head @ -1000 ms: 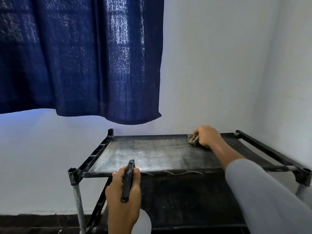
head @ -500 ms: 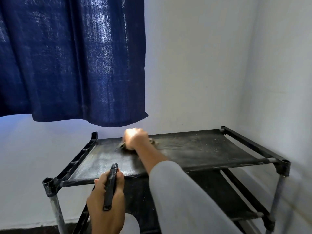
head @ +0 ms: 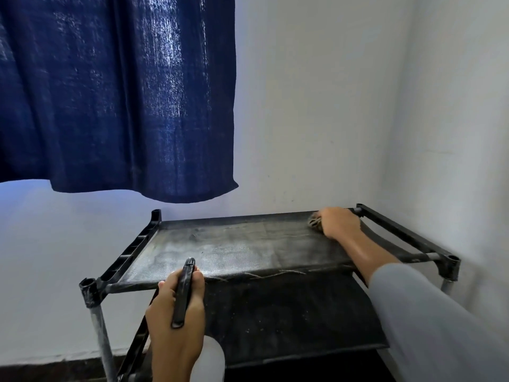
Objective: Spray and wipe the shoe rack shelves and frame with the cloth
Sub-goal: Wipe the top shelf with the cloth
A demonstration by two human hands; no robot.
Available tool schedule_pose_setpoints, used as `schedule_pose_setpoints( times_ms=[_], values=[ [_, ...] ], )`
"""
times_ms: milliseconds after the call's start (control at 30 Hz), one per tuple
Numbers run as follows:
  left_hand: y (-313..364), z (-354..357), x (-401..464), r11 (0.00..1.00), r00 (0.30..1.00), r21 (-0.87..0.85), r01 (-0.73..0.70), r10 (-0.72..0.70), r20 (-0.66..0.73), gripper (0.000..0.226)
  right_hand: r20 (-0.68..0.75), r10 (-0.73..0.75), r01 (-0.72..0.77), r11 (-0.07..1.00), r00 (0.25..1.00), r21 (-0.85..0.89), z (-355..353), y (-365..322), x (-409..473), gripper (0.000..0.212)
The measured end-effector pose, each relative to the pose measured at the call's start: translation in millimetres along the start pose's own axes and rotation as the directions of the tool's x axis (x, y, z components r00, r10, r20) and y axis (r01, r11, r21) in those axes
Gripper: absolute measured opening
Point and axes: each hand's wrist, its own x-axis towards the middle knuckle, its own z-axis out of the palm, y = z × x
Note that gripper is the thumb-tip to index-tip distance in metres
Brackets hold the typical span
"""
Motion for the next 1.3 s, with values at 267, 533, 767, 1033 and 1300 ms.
schedule_pose_setpoints(
  times_ms=[267, 533, 767, 1033, 1300],
  values=[
    [1.7, -1.7, -2.7, 0.999, 1.000, -0.026, -0.026, 0.027, 0.010, 0.029, 0.019, -0.001, 0.001, 1.000, 1.000, 0.004, -11.5, -87.9, -19.7, 0.030],
    [-6.7, -6.3, 2.6, 0.997, 0.998, 0.030, -0.064, 0.064, -0.005, 0.009, 0.062, -0.576, 0.556, 0.808, 0.815, 0.192, -24.6, -175.1, -81.4, 0.039],
    [-6.2, -6.6, 0.3, 0.996, 0.995, 0.018, -0.091, 0.090, 0.035, 0.026, 0.067, -0.249, 0.248, 0.968, 0.966, 0.027, -20.2, -16.8, -54.5, 0.022],
    [-6.2, -3.0, -0.1, 0.998, 0.998, 0.024, -0.064, 0.064, 0.016, 0.008, 0.015, 0.098, -0.095, 0.988, 0.995, -0.120, -14.2, 44.3, -31.8, 0.024],
    [-11.8, -2.8, 4.2, 0.997, 0.999, 0.062, -0.038, 0.038, -0.005, 0.020, 0.028, -0.413, 0.407, 0.907, 0.911, 0.110, -21.3, -117.7, -65.3, 0.026]
  ],
)
